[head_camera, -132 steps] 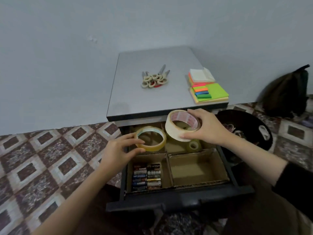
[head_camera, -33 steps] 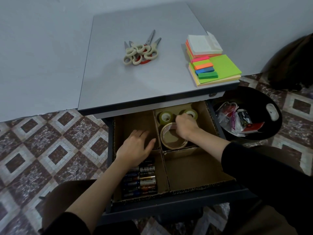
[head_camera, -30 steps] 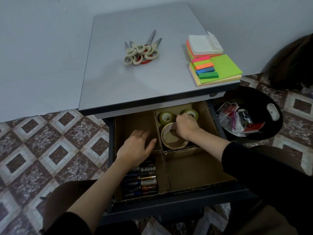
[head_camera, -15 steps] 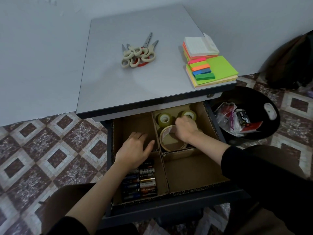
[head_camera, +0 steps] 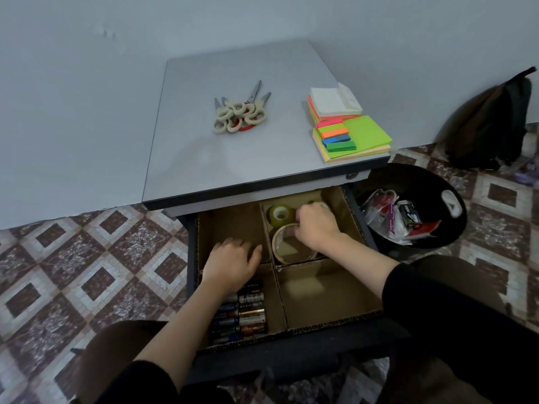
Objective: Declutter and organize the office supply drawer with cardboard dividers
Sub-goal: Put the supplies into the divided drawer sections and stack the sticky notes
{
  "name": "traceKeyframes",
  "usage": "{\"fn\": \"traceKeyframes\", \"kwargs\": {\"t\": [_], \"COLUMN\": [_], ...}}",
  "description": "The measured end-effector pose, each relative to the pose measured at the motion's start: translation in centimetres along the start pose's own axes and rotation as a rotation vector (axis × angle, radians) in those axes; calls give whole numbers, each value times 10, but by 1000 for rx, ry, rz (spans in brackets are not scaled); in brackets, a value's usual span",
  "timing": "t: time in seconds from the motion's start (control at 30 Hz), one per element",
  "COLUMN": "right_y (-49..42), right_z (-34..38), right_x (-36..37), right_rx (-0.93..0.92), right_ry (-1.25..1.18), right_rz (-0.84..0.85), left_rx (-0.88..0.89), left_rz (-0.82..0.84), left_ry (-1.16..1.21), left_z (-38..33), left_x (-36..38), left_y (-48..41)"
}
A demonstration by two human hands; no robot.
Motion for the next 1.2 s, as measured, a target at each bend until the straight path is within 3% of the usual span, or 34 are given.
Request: {"fn": "traceKeyframes", "kwargs": {"t": [0.1,0.27,0.6,0.77,0.97,1.2], "right_y": [17,42,5,-40,-81,-106], "right_z": [1,6,20,26,27,22], "right_x": [-8,-34,-127,-144,-139,-128], "right_rx": [-44,-141,-166,-98,-18,37], "right_ry": [-43,-155,-300,-268,-252,-256], "right_rz": [-36,-52,-263,-289,-233,-207], "left_rx": [-41,-31,207,59,-238,-317], "left_rz": [16,29,-451,-600,-455,-424], "left_ry": [-37,105,329,337,249,131], "left_z": [-3,-3,-23,-19,-19,-23], "left_x": [-1,-7,-121,-176,-190,-197], "left_y": [7,21,-8,-57,-125,-157]}}
Point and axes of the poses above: each hand's wrist, its own y-axis away from the middle knuckle, its own x-axis out of the palm, z = x × y, the point moved 4 cm from there along -y, towards the middle knuckle, and after that the axes turned 11 degrees about y, right-handed, at the moved point
